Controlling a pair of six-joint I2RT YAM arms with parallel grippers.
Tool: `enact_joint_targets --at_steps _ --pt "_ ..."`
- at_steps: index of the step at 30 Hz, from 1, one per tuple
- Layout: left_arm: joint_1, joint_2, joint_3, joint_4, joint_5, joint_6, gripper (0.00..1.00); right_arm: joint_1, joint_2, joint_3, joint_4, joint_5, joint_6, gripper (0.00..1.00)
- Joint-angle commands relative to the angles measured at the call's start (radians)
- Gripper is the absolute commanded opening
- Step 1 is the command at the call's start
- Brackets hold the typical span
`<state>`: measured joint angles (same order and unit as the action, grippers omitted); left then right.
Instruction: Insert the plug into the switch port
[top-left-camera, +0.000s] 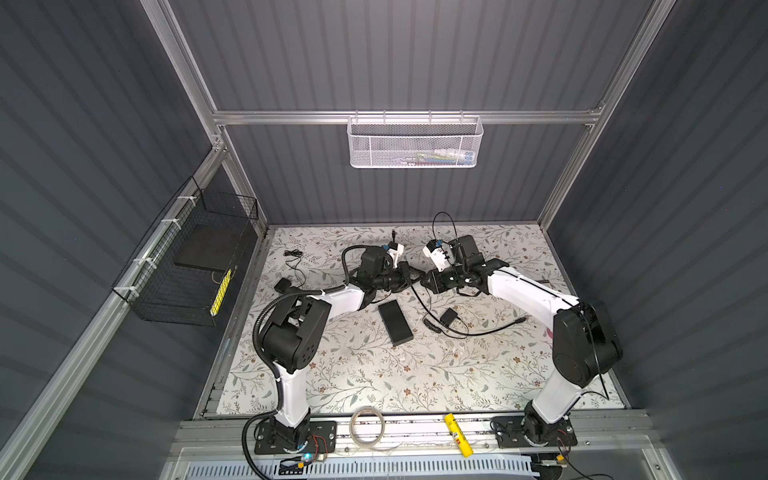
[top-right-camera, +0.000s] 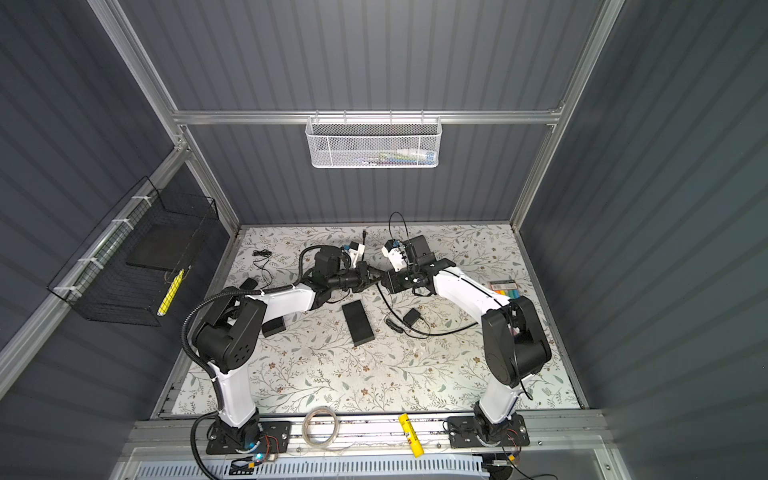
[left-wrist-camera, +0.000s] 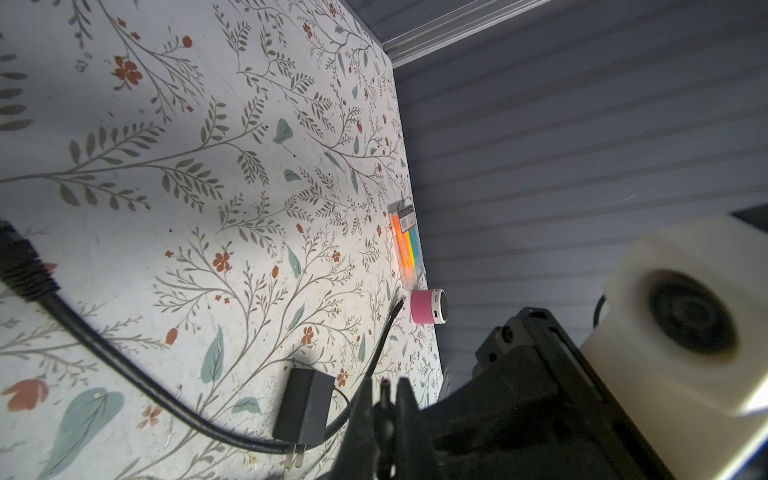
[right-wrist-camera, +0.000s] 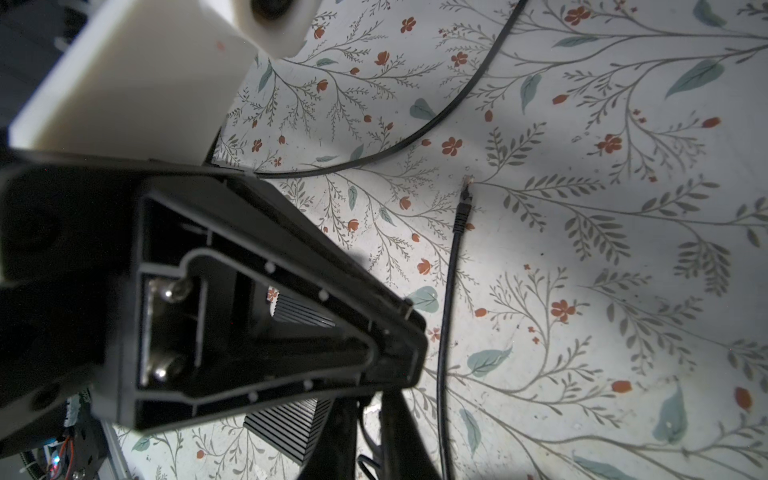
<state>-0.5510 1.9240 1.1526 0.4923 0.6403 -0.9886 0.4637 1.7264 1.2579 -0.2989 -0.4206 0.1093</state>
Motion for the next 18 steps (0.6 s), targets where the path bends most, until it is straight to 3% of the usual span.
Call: enact_joint_targets --at_steps 1,3,7,9,12,18 --pt "-0.006 -0.021 0.007 0.045 0.023 -0.021 0.00 -0.002 0.010 0.017 0.008 -0.003 0.003 0.07" --pt "-0.005 -0.023 0.002 0.048 0.021 -0.021 0.01 -0.002 0.006 0.018 0.004 -0.003 0.002 0.00" --pt "0.002 -0.044 -0.017 0.039 -0.014 -0.013 0.31 -0.001 -0.004 0.018 -0.016 -0.004 -0.004 0.00" --pt "0.019 -0.060 -0.029 0.040 -0.026 -0.009 0.37 -0.001 -0.016 0.007 -0.026 -0.003 -0.009 0.00" --pt "0.036 -0.069 -0.030 0.034 -0.022 0.001 0.38 -0.001 -0.031 -0.011 -0.032 -0.028 -0.005 0.00" --pt "0.034 -0.036 -0.040 0.113 0.008 -0.050 0.28 0.007 -0.050 -0.027 -0.011 -0.055 0.006 0.00"
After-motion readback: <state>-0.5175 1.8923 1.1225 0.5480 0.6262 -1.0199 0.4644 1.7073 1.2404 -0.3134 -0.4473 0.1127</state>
